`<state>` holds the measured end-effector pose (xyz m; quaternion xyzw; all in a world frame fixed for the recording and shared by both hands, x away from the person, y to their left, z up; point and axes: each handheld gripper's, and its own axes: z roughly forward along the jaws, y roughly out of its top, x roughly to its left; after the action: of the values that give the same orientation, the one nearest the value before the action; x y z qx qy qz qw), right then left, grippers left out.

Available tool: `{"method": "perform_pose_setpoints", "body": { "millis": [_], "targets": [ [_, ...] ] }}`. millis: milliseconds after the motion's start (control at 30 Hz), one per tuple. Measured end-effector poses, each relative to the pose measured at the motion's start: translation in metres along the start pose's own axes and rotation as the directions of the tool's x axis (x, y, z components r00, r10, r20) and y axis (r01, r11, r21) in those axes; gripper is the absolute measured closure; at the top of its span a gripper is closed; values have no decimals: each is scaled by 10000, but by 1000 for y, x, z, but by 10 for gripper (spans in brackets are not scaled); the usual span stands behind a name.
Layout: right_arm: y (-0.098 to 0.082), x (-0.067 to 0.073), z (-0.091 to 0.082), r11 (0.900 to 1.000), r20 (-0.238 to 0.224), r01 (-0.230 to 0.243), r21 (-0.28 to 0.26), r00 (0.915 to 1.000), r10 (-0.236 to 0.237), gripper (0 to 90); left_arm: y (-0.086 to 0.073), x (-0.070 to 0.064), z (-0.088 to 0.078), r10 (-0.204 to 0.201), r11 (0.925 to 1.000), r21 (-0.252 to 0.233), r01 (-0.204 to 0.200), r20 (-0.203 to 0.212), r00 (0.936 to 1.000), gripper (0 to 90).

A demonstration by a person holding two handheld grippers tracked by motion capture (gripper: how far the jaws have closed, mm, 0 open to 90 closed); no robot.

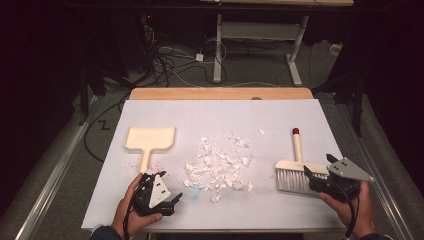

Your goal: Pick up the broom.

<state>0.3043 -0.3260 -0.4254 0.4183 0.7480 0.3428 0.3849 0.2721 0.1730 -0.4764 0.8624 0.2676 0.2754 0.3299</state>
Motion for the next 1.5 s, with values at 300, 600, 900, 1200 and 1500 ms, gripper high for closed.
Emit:
{"method": "perform_pose_setpoints", "body": {
  "millis": [300, 600, 900, 1200, 1500],
  "targets": [
    [27, -15, 54, 9806, -1224, -1249, 1510, 9820, 1439, 263, -2, -2, -2, 150, 9999, 53, -150, 62, 9999, 159],
    [22, -19, 122, 8768, -526, -1963, 4389, 9686, 2431, 405, -3, -4, -3, 280, 9996, 91, -281, 158, 9995, 159],
    [30, -13, 130, 8874, -1136, -1661, 4299, 9652, 2357, 678, -4, -8, -6, 335, 9993, 145, -336, 100, 9994, 159],
    [27, -16, 129, 8962, -1328, -1666, 4111, 9617, 2397, 714, -2, -7, -2, 361, 9992, 170, -364, 205, 9991, 159],
    [38, -23, 98, 9471, -1628, -1792, 2661, 9601, 2274, 715, -3, -7, -5, 265, 9996, 82, -267, 168, 9995, 159]
  ]
}}
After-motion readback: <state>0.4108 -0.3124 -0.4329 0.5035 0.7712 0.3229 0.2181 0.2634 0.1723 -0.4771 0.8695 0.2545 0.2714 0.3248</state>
